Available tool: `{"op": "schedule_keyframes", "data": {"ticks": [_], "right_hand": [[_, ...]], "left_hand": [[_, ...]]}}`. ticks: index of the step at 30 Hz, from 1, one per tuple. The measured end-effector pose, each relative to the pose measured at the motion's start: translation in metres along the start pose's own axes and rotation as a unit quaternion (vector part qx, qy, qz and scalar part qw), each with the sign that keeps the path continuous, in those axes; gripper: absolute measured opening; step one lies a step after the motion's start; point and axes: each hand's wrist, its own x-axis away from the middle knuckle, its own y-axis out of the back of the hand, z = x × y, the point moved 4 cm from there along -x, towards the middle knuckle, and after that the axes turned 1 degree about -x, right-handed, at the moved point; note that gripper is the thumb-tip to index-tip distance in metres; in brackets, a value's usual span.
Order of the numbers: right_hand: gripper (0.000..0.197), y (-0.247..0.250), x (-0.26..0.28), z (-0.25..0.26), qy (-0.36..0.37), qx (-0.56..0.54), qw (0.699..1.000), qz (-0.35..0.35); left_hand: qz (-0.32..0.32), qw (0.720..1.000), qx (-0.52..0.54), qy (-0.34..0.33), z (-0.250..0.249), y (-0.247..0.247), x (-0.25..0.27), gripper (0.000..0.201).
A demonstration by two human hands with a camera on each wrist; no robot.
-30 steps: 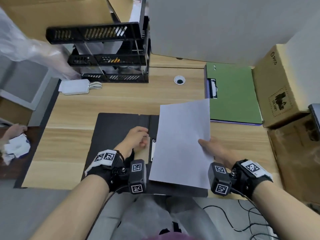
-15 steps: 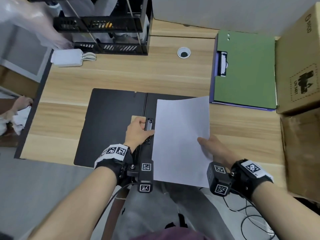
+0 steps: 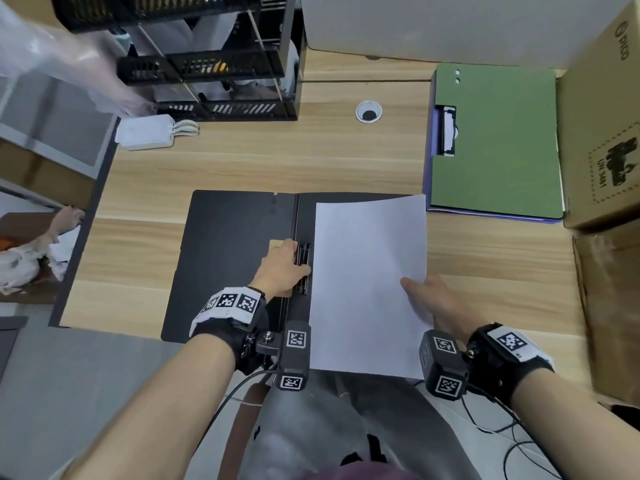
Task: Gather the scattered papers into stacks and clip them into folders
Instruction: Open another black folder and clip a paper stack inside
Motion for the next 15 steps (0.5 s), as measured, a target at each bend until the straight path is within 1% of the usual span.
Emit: {"op": "schedule_keyframes", "data": {"ticks": [4,9,12,15], "right_hand": [[0.030,0.002,0.002,0.006,0.008,0.003,1.000,0.000],[0.034,-0.002,-0.001,0.017,0.038,0.036,0.999,-0.006],[0.032,-0.007,0.001,0.025,0.065,0.071,0.995,-0.003],[0.032,-0.010,0.002,0.034,0.088,0.105,0.991,-0.001]], "left_hand": [[0.005,0.997,0.071,0.001,0.005,0.001,-0.001,0.045],[0.003,0.994,0.108,-0.003,0.009,0.002,-0.001,0.014],[0.008,0.994,0.106,-0.009,0.009,0.003,-0.001,0.017],[0.008,0.995,0.100,-0.015,0.005,0.002,-0.001,0.015]]}}
